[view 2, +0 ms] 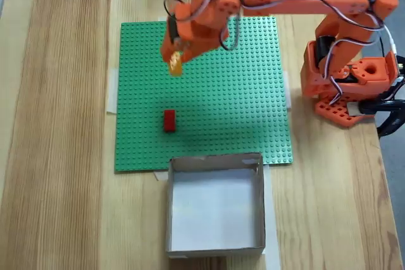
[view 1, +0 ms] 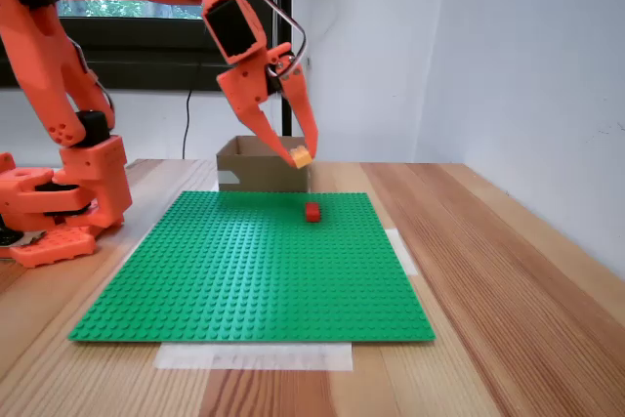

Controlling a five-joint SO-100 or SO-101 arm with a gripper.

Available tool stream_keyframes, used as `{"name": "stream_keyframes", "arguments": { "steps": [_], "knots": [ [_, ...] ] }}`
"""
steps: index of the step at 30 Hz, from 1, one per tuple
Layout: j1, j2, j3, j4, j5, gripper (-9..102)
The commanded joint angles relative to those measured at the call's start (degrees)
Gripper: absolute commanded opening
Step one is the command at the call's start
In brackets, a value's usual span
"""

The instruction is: Pick the yellow lego block and put it in the box.

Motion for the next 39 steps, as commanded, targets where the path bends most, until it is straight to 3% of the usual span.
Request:
{"name": "stream_keyframes", "arguments": {
  "steps": [1,19,39],
  "knots": [
    [-4.83,4.39,0.44,-0.70,0.70,-1],
    [-28.13,2.81,-7.82,1.58,1.41,-1],
    [-42.01,-11.16,-18.72,5.80,-3.08,-1]
  ]
}}
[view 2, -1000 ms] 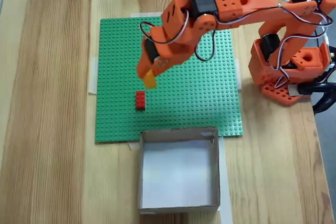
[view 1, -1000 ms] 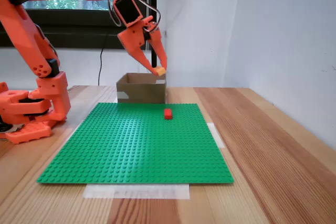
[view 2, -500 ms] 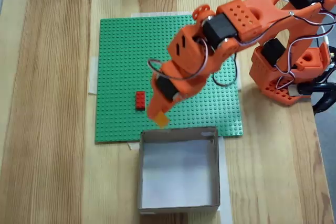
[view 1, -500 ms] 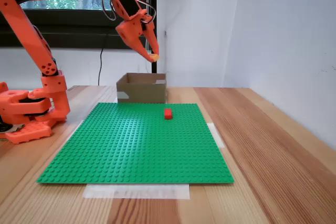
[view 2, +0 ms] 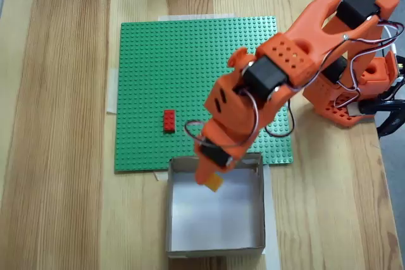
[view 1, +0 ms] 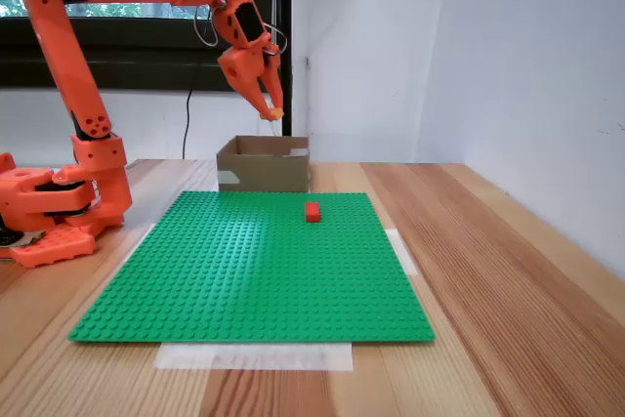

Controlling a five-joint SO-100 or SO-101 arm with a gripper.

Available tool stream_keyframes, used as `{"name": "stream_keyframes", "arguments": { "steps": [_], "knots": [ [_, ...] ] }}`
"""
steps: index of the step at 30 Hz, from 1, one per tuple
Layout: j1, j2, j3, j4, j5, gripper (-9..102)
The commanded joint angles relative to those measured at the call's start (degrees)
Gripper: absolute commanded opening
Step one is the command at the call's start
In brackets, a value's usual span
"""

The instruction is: Pick the yellow lego block and put it in the box.

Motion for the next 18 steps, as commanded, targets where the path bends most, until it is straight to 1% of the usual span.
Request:
{"name": "stream_keyframes", "arguments": {
  "steps": [1,13,18],
  "knots": [
    [-1.58,-1.32,-4.48,1.14,-0.62,-1],
    [-6.15,-11.43,-10.99,2.99,-1.14,-1],
    [-6.24,-13.97,-14.06,1.05,0.35,-1]
  ]
}}
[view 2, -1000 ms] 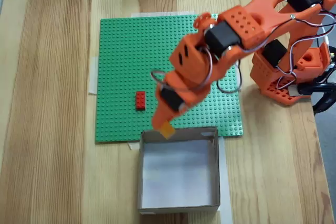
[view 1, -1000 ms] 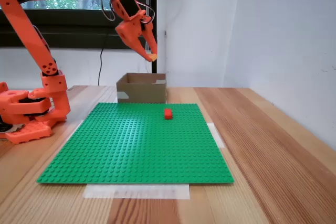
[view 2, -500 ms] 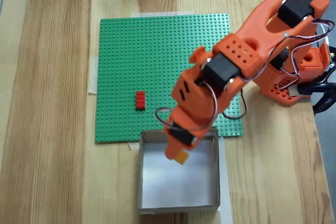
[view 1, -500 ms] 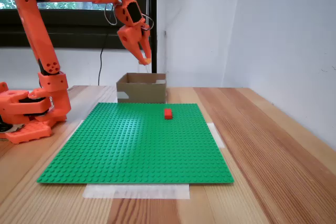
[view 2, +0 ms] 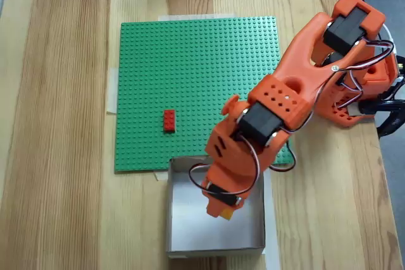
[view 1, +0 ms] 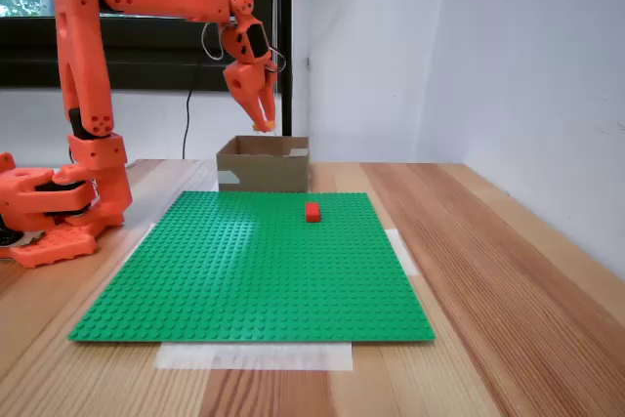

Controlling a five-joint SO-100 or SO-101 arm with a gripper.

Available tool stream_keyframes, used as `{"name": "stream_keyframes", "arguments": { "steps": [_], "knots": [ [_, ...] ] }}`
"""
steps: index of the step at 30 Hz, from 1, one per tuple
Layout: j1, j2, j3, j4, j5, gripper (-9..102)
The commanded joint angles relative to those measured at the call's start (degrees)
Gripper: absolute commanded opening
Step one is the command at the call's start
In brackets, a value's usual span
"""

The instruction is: Pick the yellow lego block and put it in the box.

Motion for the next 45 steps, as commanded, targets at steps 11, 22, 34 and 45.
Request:
{"name": "stream_keyframes", "arguments": {
  "steps": [11,22,34,45],
  "knots": [
    [0.09,-3.78,-5.62,-5.27,3.52,-1],
    [1.49,-8.53,-7.82,-7.03,4.39,-1],
    [4.39,-8.88,-5.71,-7.21,1.41,-1],
    [5.36,-8.09,-2.72,-6.24,-0.62,-1]
  ]
}}
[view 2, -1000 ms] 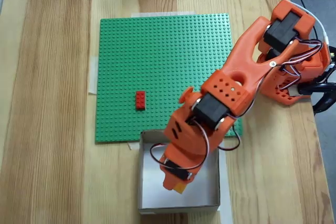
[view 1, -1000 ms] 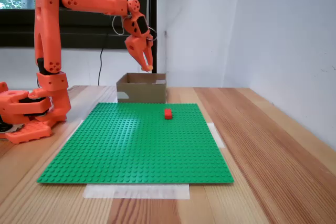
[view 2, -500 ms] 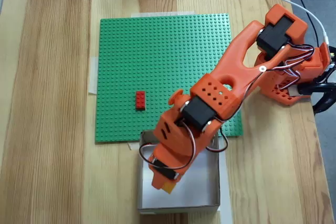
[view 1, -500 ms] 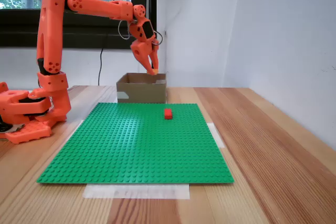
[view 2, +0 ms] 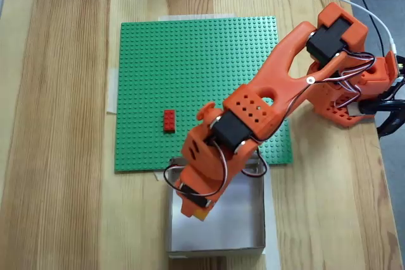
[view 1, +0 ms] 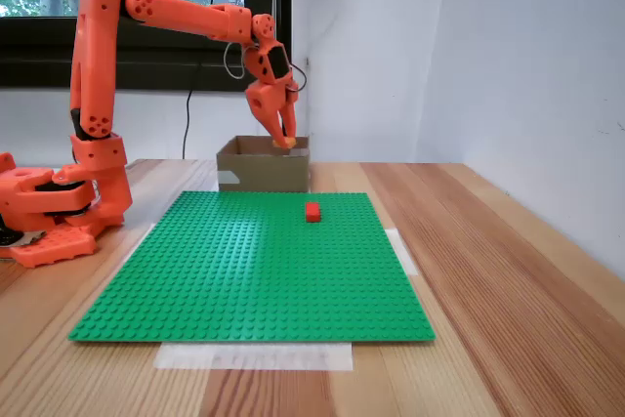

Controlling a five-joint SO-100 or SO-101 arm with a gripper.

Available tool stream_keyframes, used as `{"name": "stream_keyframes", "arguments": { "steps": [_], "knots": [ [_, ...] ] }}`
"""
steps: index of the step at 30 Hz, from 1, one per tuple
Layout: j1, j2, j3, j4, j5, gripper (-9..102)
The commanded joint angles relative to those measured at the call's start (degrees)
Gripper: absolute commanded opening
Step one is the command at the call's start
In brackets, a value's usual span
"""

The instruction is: Pick the yellow lego block and put it in the box.

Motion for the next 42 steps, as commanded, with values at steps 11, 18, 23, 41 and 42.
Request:
{"name": "stream_keyframes", "arguments": {
  "steps": [11,18,23,41,42],
  "knots": [
    [0.44,1.23,1.05,1.41,-1.58,-1],
    [0.70,1.32,2.11,2.64,-4.22,16],
    [1.05,2.81,3.52,2.37,-5.01,37],
    [8.53,35.16,25.49,-15.91,-1.49,20],
    [9.67,37.53,28.39,-18.37,-2.11,19]
  ]
}}
